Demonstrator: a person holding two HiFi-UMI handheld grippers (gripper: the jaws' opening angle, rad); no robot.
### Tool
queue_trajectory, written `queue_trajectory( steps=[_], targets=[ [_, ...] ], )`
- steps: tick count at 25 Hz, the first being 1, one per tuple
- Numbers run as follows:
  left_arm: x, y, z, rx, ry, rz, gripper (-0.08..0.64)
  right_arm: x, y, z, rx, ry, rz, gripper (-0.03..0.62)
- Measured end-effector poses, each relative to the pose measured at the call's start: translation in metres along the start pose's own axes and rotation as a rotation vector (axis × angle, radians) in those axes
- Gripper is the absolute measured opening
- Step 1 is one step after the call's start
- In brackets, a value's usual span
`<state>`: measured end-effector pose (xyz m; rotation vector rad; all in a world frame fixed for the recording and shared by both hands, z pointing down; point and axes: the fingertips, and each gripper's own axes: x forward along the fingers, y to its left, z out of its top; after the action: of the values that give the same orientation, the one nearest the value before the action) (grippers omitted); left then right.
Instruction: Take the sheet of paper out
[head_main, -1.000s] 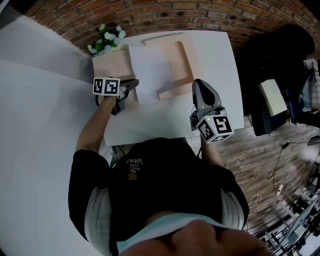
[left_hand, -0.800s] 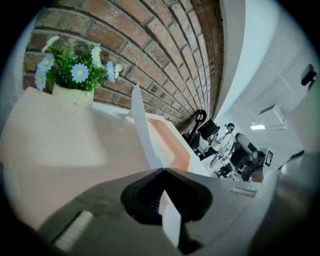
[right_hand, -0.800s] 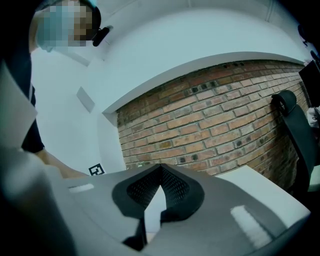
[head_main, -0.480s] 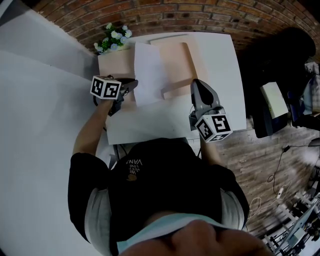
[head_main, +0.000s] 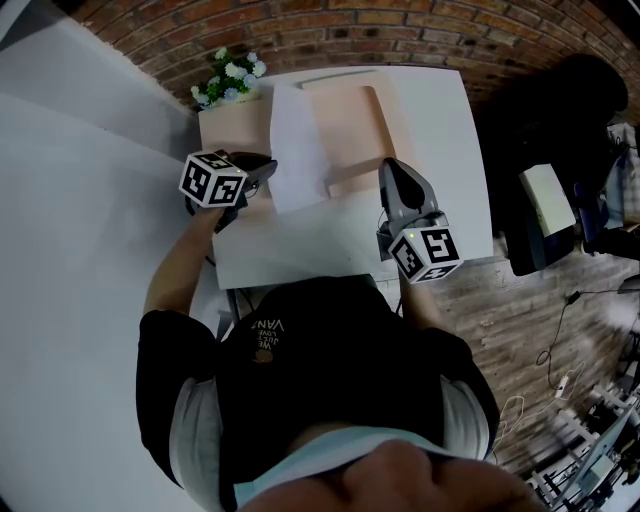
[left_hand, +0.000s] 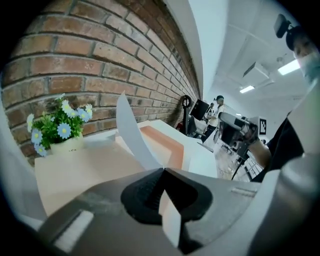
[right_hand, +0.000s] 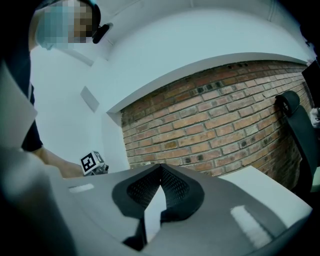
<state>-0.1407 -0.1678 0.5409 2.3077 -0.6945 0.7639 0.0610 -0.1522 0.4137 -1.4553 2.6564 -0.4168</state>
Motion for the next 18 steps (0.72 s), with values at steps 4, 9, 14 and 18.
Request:
queue_trajectory(
  steps=[4, 9, 14, 18],
  targets=[
    [-0.007, -0.005, 0.006, 0.048, -0.014, 0.016, 0.002, -0.001, 0.003, 0.001, -0.005, -0.002, 0.004, 0.000],
    [-0.021, -0.009, 0.016, 0.102, -0.039, 0.041, 0.002, 0.001, 0.006, 0.000, -0.010, 0.004, 0.010, 0.000],
    [-0.038, -0.013, 0.030, 0.206, -0.068, 0.087, 0.002, 0.007, 0.009, -0.001, -0.021, 0.005, 0.016, 0.000],
    [-0.051, -0.022, 0.045, 0.276, -0.111, 0.101, 0.002, 0.013, 0.010, 0.001, -0.032, 0.001, 0.022, 0.000]
  ],
)
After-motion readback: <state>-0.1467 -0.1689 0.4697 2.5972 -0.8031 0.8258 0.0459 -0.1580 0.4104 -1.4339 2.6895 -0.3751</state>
